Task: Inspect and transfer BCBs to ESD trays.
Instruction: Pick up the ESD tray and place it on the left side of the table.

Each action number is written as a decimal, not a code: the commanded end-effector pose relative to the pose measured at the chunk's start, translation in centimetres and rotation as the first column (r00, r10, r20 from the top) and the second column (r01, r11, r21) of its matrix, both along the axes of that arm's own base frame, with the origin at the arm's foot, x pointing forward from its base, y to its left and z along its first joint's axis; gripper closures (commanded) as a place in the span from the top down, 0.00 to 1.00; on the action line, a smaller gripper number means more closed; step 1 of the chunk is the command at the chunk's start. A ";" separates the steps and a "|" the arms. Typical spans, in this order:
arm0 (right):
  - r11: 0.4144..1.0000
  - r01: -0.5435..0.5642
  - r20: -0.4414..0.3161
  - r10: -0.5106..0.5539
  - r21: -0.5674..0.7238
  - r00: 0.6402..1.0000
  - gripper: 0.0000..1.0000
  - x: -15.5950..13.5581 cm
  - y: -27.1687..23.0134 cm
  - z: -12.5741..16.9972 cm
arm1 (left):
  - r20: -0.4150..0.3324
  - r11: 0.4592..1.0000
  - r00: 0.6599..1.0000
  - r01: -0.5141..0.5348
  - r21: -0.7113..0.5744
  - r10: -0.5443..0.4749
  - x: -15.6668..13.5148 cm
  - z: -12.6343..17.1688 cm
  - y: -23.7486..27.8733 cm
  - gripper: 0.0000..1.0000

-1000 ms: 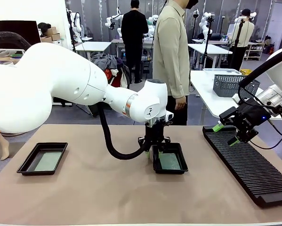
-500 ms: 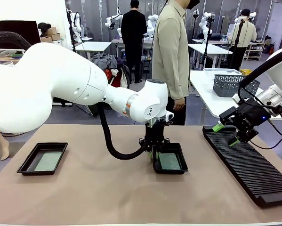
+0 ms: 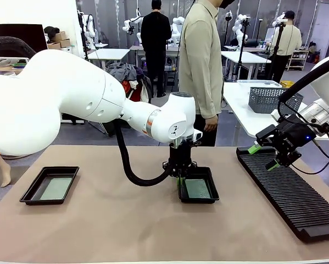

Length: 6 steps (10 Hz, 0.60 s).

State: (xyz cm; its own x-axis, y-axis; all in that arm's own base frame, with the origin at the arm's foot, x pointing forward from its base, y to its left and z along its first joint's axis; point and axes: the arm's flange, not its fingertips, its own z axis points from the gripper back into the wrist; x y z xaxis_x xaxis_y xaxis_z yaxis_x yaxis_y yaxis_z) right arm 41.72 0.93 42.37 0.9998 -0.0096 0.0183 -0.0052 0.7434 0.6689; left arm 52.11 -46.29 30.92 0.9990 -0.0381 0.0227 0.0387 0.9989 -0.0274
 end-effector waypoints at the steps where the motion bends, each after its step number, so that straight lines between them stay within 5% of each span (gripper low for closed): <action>1: 1.000 0.015 -0.016 -0.015 -0.012 1.000 1.00 -0.1 0.0 0.2 | 0.008 0.999 0.999 -0.036 -0.003 0.036 -0.6 0.0 0.9 0.00; 6: 1.000 0.015 -0.016 -0.015 -0.012 1.000 1.00 -0.1 0.0 0.2 | -0.003 1.000 1.000 -0.006 -0.003 0.006 0.1 0.0 0.1 0.00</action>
